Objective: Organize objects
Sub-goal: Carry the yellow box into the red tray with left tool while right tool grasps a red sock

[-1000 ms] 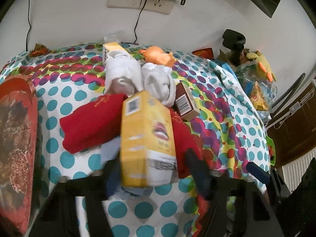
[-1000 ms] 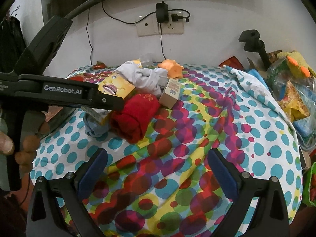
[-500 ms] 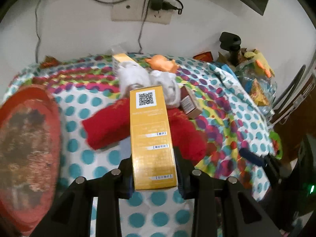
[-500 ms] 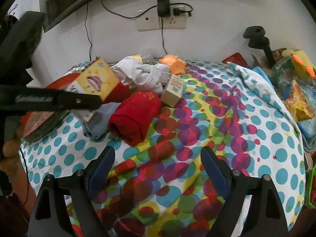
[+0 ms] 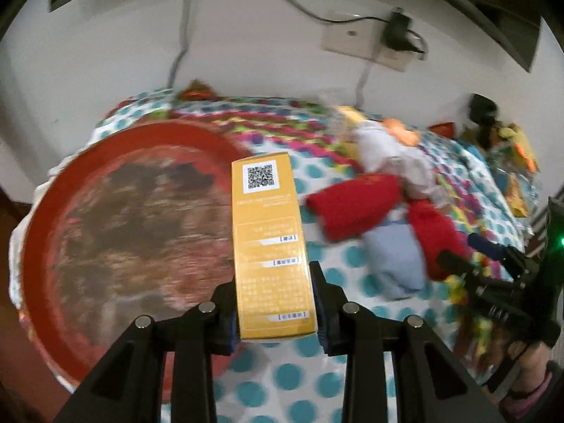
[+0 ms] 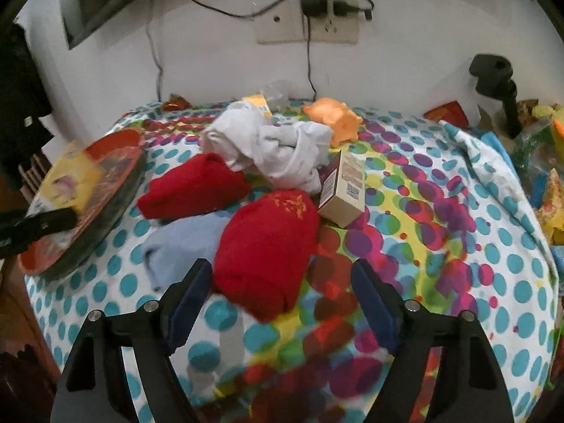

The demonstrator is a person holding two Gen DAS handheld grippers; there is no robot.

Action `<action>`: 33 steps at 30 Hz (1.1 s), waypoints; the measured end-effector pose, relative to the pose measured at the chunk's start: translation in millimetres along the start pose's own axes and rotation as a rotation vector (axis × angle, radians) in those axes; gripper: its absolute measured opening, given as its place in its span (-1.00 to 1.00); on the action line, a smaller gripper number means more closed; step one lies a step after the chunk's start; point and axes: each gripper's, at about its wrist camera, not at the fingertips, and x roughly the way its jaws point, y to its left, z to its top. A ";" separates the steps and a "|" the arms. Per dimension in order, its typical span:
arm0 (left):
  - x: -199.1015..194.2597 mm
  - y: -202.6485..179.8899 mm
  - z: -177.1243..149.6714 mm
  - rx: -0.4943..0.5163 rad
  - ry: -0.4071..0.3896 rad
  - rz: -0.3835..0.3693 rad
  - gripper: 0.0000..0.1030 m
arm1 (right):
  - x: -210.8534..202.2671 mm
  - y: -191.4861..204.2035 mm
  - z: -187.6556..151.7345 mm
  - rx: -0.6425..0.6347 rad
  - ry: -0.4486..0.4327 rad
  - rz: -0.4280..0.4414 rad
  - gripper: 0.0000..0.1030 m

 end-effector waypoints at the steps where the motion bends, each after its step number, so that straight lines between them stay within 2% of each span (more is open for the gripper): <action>1: -0.1 7.3 -0.7 -0.011 0.002 0.010 -0.37 | 5.9 -0.2 1.8 0.011 0.017 0.002 0.47; 7: -2.6 48.9 -4.0 -0.055 -0.014 0.085 -0.37 | 27.6 2.9 5.2 0.011 0.056 0.043 0.39; 10: -0.2 70.3 -3.5 -0.088 -0.010 0.116 -0.37 | 30.1 7.2 7.3 -0.016 0.052 0.065 0.04; 11: 1.3 77.1 -3.5 -0.099 -0.005 0.124 -0.37 | 30.4 6.6 8.6 -0.018 0.046 0.072 -0.19; 14: -0.4 96.6 -5.3 -0.134 -0.006 0.146 -0.37 | 31.6 1.5 15.3 -0.024 0.018 0.023 -0.35; 17: -2.8 112.0 -5.6 -0.145 0.000 0.177 -0.37 | 35.8 -10.8 24.2 -0.031 -0.002 -0.073 -0.38; 19: -4.3 121.2 -5.5 -0.147 -0.001 0.187 -0.37 | 39.6 -23.5 29.8 -0.015 -0.005 -0.107 -0.38; 29: -2.8 166.7 10.8 -0.141 -0.006 0.252 -0.37 | 49.3 -25.3 33.4 -0.061 0.015 -0.176 -0.37; 33: 4.0 183.5 11.1 -0.161 0.012 0.275 -0.37 | 49.1 -26.6 32.7 -0.054 0.017 -0.170 -0.36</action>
